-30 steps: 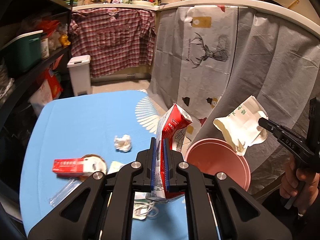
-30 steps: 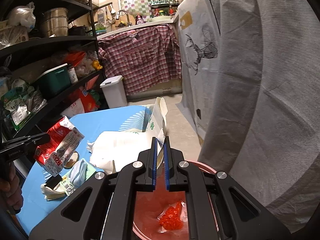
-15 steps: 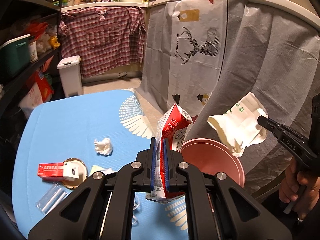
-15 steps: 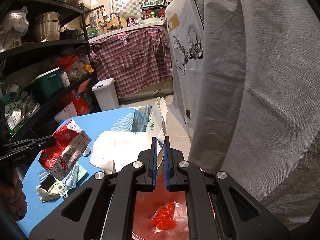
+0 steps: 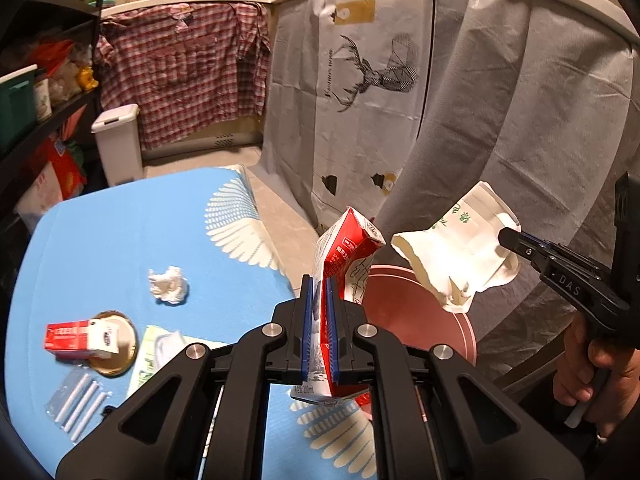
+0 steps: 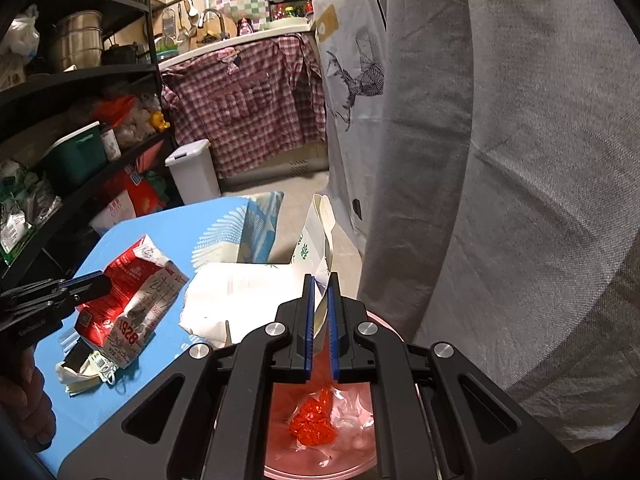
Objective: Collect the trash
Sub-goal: 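Lift the carton and the paper wrapper and carry both over the pink bin, then open both tools to drop the carton and wrapper into the pink bin, then move the left tool back over the remaining trash on the table, then grasp the clear plastic straw packet with the left tool while the right tool grasps the blue face mask, then lift the straw packet and face mask and carry both over the pink bin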
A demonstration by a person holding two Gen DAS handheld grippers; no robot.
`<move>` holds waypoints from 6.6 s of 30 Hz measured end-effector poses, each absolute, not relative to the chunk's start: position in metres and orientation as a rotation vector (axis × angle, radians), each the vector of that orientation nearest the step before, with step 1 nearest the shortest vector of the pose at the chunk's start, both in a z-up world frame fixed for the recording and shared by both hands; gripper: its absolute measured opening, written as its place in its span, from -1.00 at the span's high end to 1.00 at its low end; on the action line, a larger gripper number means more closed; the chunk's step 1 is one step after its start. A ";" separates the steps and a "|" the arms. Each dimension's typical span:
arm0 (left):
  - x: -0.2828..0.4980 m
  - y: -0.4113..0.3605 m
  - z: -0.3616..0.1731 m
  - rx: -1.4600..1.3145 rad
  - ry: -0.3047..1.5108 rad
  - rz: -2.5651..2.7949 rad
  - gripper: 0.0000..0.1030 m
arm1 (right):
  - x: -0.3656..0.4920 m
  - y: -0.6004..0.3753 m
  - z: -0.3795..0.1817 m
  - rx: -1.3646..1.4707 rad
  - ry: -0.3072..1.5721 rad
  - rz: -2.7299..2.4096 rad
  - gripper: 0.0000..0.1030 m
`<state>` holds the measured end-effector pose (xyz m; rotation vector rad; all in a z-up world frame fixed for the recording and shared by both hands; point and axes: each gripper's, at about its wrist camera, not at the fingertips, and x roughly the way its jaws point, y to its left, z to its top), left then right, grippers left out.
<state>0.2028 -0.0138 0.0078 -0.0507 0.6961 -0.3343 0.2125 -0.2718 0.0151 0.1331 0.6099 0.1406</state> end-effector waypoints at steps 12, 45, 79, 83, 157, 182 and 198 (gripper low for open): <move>0.218 -0.054 -0.019 -0.004 0.761 -0.381 0.87 | 0.227 -0.268 0.000 0.066 0.693 0.057 0.86; 0.212 -0.021 -0.001 -0.031 0.724 -0.349 0.85 | 0.216 -0.251 0.006 0.024 0.615 0.101 0.48; 0.151 0.211 0.018 -0.061 0.676 -0.096 0.85 | 0.202 -0.108 0.011 0.075 0.595 0.517 0.59; 0.154 0.225 -0.009 -0.057 0.726 -0.094 0.85 | 0.200 -0.078 0.001 0.044 0.615 0.566 0.58; 0.137 0.176 0.002 -0.011 0.729 -0.100 0.87 | 0.195 -0.086 0.001 0.041 0.654 0.583 0.90; 0.141 0.099 0.008 -0.079 0.651 -0.127 0.87 | 0.194 -0.134 0.022 0.088 0.558 0.463 0.89; 0.166 0.070 0.007 -0.071 0.656 -0.174 0.87 | 0.200 -0.165 0.033 0.089 0.544 0.392 0.89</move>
